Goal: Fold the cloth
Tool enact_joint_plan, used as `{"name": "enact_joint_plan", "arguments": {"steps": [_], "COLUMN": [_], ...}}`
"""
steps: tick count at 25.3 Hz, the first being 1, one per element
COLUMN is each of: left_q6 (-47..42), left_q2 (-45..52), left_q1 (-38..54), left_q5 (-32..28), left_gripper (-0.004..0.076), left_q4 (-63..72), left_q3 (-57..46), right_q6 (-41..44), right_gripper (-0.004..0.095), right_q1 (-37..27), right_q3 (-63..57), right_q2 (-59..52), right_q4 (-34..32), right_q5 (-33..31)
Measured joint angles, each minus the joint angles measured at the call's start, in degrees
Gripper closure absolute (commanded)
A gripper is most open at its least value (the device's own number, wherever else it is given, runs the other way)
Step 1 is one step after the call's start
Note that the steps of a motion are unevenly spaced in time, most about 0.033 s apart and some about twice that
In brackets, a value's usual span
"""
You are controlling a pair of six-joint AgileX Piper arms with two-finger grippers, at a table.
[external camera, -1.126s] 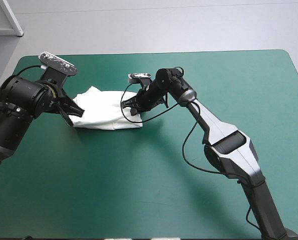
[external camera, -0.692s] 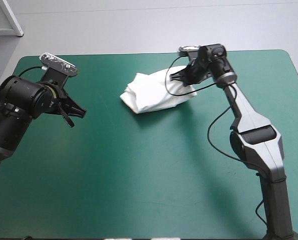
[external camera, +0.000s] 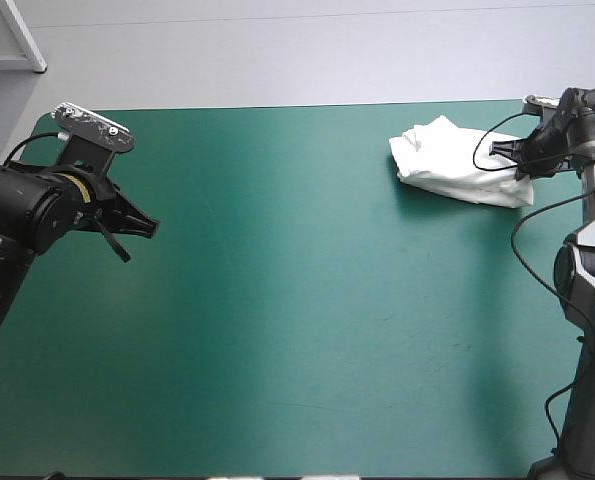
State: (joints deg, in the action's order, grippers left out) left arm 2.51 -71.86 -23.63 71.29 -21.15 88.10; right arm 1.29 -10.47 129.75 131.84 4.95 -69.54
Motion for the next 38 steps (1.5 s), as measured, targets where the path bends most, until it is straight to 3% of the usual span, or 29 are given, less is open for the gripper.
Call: {"name": "enact_joint_plan", "arguments": {"steps": [2,3,4,7,9,14,15,20,24,26,28,31,38], "left_q6": [0.0,0.0,0.0,0.0,0.0,0.0,0.0,0.0,0.39,2.61,3.45,4.2,3.19], "left_q2": [0.0,0.0,0.03,0.03,0.03,0.03,0.03,0.41,2.2,4.76,7.06,13.9,34.46], "left_q1": [0.0,0.0,0.0,0.0,0.0,0.0,0.0,0.0,0.0,0.0,0.0,0.0,0.0], "left_q5": [0.0,-0.17,-0.75,-3.4,-5.48,-11.26,-12.24,-16.01,-18.97,-20.63,-21.55,-24.67,-29.33], "left_gripper": [0.0705,0.0705,0.0704,0.0704,0.0705,0.0704,0.0704,0.0705,0.0704,0.0704,0.0704,0.0704,0.0704], "left_q4": [0.0,0.0,0.0,0.0,0.0,-0.16,-0.16,1.3,5.85,9.49,10.55,10.61,10.61], "left_q3": [0.0,0.0,0.0,0.0,0.0,0.0,0.0,0.0,-0.02,-0.64,-2.62,-13.08,-39.1], "right_q6": [-0.69,-0.88,-0.88,-0.21,0.64,2.53,2.04,-2.6,-4.53,-4.83,-4.85,-5.03,-8.64], "right_gripper": [0.018,0.0096,0.0096,0.0192,0.0323,0.0853,0.0922,0.0921,0.0921,0.0921,0.0921,0.0921,0.0921], "right_q1": [-0.62,-0.73,-0.73,-0.79,-0.79,-0.79,-0.79,1.31,6.62,11.1,13.92,18.86,19.82], "right_q3": [-0.13,-0.13,-0.15,-0.15,-0.15,-0.41,-0.91,-6.32,-14.98,-25.57,-33.95,-53.74,-86.14], "right_q2": [-0.32,-0.64,-1.25,-4.02,-6.52,-14.98,-17.07,-28.56,-38.6,-46.53,-52.65,-67.0,-87.69], "right_q4": [2.37,3.37,3.96,4.59,4.84,7.87,9.46,13.08,9.17,5.47,4.56,4.56,4.1], "right_q5": [0.06,0.1,0.1,0.1,0.1,0.04,0.04,-0.1,-0.01,2.7,7.41,19.41,34.42]}}
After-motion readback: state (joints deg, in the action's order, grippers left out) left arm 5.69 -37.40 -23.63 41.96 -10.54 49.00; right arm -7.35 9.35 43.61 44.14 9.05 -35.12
